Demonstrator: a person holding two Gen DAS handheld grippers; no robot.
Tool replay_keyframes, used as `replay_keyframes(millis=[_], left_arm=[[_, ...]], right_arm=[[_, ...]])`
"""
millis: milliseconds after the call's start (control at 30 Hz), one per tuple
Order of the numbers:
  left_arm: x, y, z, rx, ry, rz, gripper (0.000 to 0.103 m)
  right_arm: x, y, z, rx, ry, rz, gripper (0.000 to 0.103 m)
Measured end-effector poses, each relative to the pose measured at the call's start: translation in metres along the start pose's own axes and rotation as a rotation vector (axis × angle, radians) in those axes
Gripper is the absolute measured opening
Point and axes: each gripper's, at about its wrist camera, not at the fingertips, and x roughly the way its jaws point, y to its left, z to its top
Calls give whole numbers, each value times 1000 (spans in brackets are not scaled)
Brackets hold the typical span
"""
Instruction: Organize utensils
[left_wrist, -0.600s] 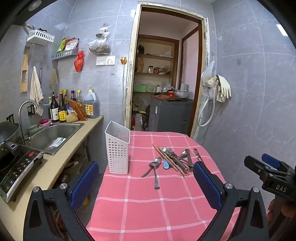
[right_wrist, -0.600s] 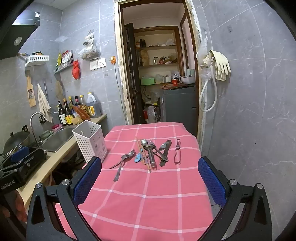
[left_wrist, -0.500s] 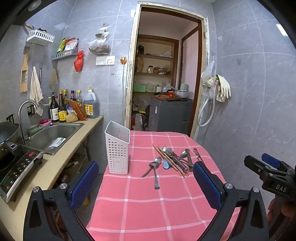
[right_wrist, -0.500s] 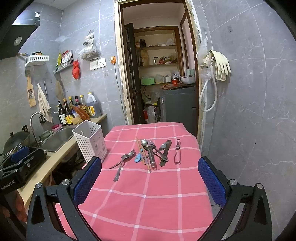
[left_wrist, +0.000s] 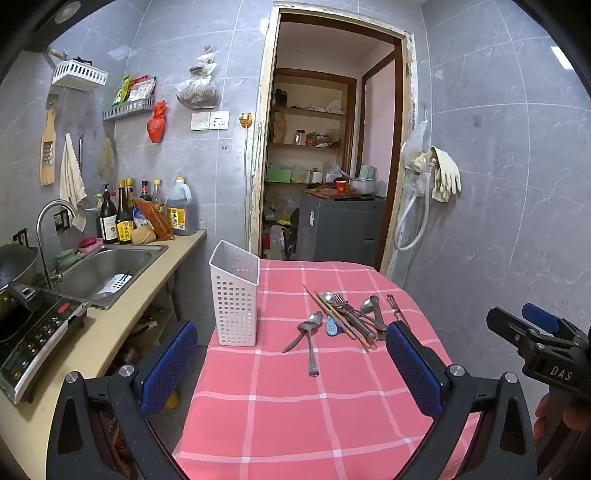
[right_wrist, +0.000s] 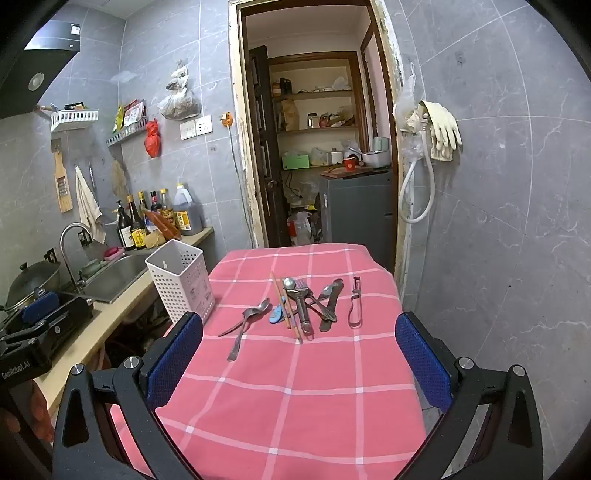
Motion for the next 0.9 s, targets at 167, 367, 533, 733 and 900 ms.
replay_keyframes(millis=[167,367,533,733,900], left_arm=[[0,0,0,0,1,2,102],[-3,0,-5,0,3,3,103],[-3,0,-4,2,5,5,102],[1,2,-4,5,5,6,102],[1,2,-4,5,5,8,103]], right_arm=[[0,-1,0,0,1,-1,102],[1,-1,1,0,2,0,102],[1,-4,0,0,1,1,102],[3,5,1,-1,2,3,102],[4,4,0,-2,5,5,102]])
